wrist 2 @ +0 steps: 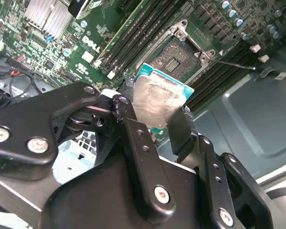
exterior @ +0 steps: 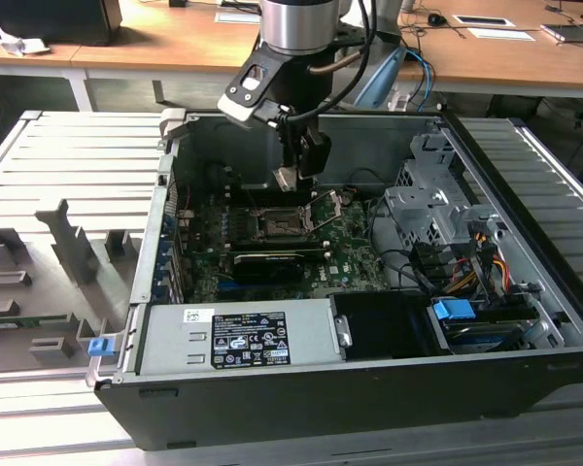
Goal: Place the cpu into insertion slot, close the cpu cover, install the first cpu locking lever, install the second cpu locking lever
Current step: 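Place the cpu into insertion slot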
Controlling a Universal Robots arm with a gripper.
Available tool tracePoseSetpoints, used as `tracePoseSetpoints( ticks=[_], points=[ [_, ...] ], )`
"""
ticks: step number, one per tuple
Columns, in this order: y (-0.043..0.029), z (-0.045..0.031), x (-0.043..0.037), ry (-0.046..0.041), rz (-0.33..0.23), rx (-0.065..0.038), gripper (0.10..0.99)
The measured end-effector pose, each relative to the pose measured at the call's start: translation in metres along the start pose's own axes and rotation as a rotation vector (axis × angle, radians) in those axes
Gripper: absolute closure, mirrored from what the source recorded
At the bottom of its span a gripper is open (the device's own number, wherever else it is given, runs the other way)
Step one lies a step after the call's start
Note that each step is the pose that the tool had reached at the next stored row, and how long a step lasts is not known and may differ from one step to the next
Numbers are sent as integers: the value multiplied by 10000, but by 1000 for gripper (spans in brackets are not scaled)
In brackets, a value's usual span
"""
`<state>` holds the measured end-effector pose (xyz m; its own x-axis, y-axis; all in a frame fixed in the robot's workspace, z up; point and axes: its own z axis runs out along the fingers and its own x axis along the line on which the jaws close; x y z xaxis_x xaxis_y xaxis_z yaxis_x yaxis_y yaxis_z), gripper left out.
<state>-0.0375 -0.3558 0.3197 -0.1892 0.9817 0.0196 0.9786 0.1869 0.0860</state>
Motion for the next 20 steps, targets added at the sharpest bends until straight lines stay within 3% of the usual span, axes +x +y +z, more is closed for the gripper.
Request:
tracePoseSetpoints(
  ticks=[2,20],
  points=[
    [-2,18,0,-17,202,-4,561],
    [-4,51,-1,-25,300,-7,561]
  ],
)
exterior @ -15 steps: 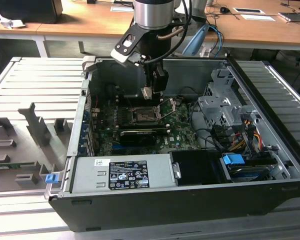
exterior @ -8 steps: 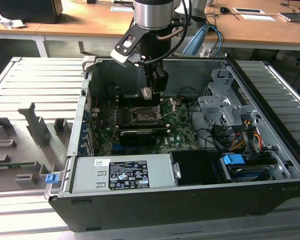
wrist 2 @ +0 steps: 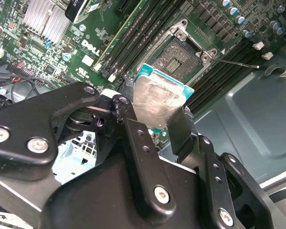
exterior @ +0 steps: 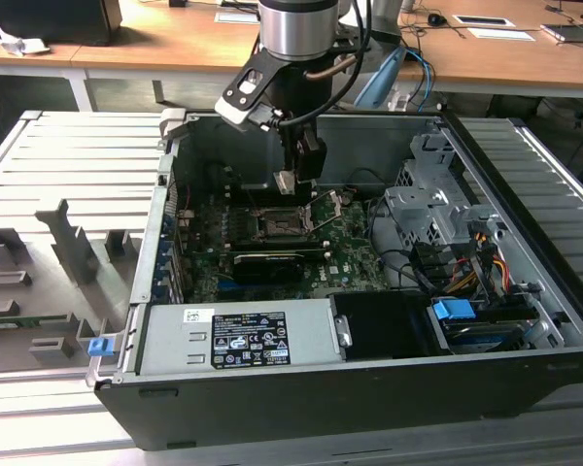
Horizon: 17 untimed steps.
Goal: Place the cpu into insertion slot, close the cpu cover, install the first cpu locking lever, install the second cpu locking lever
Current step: 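Place the cpu into insertion slot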
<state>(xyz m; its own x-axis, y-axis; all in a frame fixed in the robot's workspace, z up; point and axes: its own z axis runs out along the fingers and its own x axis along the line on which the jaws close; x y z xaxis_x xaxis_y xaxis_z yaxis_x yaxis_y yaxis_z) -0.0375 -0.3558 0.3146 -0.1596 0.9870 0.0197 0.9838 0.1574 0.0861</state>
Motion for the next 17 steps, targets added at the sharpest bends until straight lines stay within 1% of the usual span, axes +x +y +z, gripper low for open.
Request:
tracePoseSetpoints(
  ticks=[13,17],
  points=[
    [-2,22,0,-7,76,-2,561],
    [-6,34,2,-32,388,-9,561]
  ],
)
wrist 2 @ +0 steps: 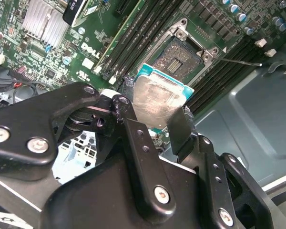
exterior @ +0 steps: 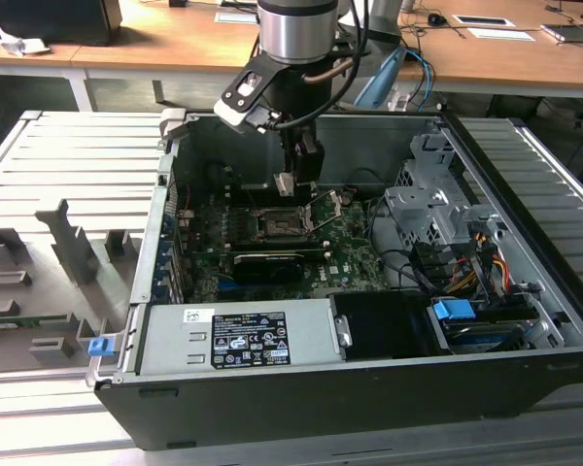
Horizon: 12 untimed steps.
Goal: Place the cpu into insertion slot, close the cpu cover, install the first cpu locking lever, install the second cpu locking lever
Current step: 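Place the cpu into insertion slot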
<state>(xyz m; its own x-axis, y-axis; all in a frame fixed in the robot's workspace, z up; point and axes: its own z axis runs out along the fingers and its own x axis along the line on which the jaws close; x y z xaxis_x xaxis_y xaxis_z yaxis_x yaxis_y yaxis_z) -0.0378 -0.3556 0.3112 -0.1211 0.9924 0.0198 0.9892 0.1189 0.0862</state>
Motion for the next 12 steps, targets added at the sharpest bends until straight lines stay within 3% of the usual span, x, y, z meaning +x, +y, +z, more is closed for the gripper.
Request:
tracePoseSetpoints(
  ticks=[12],
  points=[
    [-15,175,4,-4,72,15,561]
  ],
)
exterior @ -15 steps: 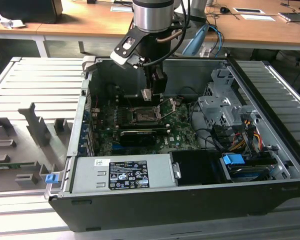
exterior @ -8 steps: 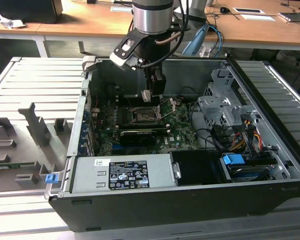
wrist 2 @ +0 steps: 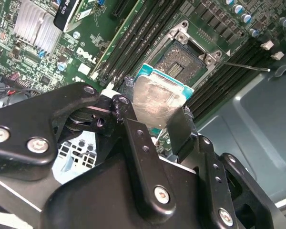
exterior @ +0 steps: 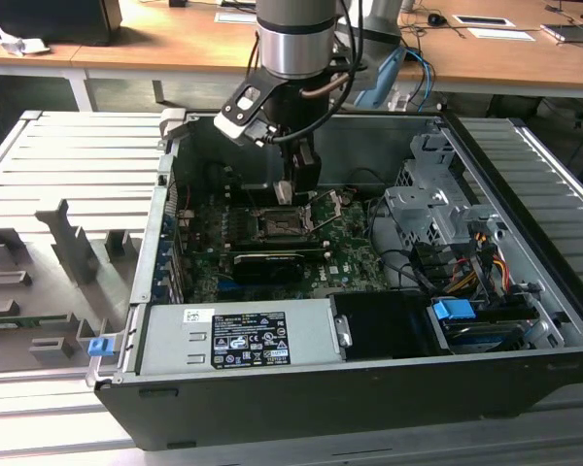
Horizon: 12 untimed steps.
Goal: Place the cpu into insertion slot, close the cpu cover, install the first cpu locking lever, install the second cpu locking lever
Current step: 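Place the cpu into insertion slot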
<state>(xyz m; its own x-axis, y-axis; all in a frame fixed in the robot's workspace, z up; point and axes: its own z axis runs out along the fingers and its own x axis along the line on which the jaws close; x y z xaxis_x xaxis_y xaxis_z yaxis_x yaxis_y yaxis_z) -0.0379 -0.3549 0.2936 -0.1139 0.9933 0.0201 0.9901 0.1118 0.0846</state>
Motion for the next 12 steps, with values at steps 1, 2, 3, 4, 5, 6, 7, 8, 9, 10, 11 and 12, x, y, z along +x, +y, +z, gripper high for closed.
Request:
tracePoseSetpoints(
  ticks=[1,2,3,4,5,6,7,8,9,10,11,12],
  points=[
    [-3,26,0,1,1,-1,561],
    [-5,52,0,0,14,-1,561],
    [-8,85,0,-23,290,-6,561],
    [-10,105,-1,-48,569,-12,561],
    [-15,120,-1,-52,630,-13,561],
    [-16,126,-1,-53,630,-14,561],
    [-17,129,-1,-54,630,-12,561],
    [-17,132,-1,-54,630,-12,561],
    [-17,136,-1,-53,630,-13,561],
    [-17,139,-1,-53,630,-13,561],
    [-18,143,-1,-53,630,-13,561],
    [-18,150,-1,-52,630,-14,561]
  ],
)
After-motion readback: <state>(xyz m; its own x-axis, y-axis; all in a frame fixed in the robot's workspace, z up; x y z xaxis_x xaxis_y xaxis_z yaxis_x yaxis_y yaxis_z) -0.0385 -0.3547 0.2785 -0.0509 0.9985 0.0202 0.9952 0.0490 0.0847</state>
